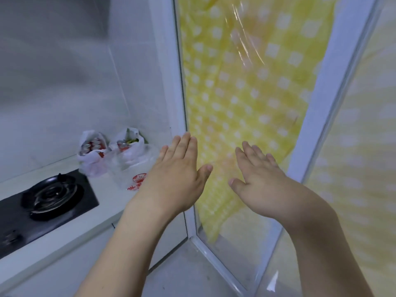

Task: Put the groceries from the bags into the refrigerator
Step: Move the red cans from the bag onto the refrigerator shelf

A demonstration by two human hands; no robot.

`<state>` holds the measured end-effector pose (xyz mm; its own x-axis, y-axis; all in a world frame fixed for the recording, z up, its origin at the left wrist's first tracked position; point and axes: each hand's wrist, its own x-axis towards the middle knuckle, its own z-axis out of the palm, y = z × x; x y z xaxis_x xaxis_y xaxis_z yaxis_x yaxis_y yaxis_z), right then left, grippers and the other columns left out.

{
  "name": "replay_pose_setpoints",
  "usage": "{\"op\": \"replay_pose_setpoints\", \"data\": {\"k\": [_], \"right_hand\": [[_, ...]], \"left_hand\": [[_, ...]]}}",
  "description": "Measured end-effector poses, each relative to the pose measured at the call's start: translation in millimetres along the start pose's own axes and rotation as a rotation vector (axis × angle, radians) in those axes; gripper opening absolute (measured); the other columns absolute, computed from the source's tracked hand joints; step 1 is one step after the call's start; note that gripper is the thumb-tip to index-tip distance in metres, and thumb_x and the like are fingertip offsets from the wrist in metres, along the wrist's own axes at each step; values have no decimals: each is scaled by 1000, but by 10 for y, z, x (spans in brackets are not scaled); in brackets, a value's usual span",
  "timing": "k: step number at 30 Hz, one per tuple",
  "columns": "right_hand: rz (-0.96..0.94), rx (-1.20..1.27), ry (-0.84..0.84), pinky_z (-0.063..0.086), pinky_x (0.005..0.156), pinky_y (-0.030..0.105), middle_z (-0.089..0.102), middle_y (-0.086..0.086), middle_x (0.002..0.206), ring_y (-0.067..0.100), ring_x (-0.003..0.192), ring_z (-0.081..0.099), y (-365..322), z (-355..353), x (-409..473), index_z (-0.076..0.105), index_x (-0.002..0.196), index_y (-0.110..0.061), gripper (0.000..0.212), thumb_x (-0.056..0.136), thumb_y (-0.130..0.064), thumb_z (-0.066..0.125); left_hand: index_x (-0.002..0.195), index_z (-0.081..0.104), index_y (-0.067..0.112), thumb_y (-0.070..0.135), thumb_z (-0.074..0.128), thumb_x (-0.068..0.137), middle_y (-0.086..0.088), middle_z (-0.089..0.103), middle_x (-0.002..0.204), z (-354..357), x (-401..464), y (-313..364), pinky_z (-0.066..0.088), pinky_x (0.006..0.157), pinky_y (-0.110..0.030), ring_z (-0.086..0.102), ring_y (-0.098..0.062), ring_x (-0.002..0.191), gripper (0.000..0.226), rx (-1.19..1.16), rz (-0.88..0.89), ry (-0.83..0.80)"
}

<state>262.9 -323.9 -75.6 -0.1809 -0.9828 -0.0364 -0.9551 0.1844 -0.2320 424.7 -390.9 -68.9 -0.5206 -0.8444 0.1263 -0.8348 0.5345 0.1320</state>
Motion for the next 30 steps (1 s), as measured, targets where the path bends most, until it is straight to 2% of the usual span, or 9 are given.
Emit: {"op": "replay_pose_setpoints", "data": {"k": [9,30], "right_hand": [[-196,-3,-67,-15,118,33,-28,1,159,14,147,-24,-919,148,255,-13,155,-17,68,105,-38,27],[-449,-30,-159,-13,120,34,-26,2,160,15,147,-23,-2879,665,846,-12,156,-16,69,105,-41,28]], "left_hand": [[158,-9,16,52,20,104,1,-18,165,-178,-371,-970,-10,122,-33,-18,-14,151,71,19,-199,30],[158,-8,16,52,20,104,1,-15,165,-457,-1045,-2800,-6,124,-35,-16,-15,152,71,50,-472,62]]}}
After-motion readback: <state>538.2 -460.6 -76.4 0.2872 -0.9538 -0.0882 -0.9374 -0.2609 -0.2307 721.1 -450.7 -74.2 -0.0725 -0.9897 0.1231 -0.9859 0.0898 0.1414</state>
